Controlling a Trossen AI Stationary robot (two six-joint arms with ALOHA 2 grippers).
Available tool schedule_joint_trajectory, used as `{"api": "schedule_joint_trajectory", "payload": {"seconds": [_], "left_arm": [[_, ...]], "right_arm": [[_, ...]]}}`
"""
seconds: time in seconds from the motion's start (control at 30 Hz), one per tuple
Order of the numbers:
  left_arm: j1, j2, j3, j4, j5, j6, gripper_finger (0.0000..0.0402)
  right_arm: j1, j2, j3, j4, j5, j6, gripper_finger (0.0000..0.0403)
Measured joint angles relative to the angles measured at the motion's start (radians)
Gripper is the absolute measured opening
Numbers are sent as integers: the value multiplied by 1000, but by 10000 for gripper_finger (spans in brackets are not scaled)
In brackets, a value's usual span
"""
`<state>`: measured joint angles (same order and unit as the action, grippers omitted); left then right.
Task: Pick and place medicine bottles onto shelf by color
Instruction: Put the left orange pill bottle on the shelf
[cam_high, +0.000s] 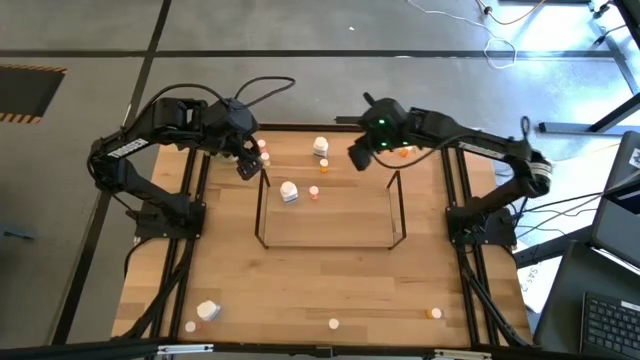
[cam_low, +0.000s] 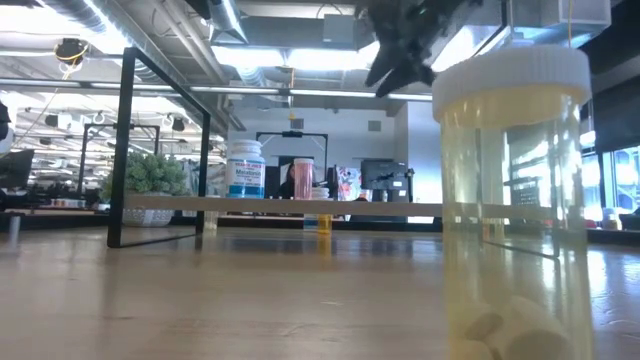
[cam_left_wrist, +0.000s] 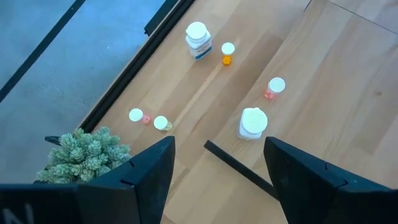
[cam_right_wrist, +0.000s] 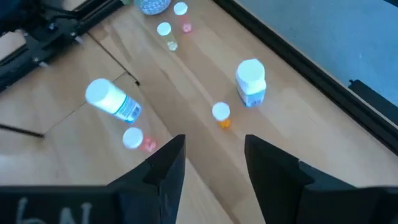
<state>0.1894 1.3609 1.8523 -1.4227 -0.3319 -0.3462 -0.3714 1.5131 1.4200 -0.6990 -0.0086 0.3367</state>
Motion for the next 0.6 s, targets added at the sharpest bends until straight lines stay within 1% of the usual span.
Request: {"api": "schedule_joint_trajectory", "payload": {"seconds": [0.1, 0.23, 0.37, 0.53, 0.6], "left_arm": [[0, 0, 0, 0, 0, -19, 241], [0, 0, 0, 0, 0, -20, 241], [0, 0, 0, 0, 0, -20, 241], [0, 0, 0, 0, 1, -21, 241], [0, 0, 0, 0, 5, -21, 241]], "right_arm": [[0, 64, 0, 63, -45, 29, 168], [0, 150, 0, 144, -46, 52, 168], [0, 218, 0, 189, -45, 76, 168], [1, 278, 0, 205, 19, 131, 168], [0, 296, 0, 206, 23, 133, 168]]}}
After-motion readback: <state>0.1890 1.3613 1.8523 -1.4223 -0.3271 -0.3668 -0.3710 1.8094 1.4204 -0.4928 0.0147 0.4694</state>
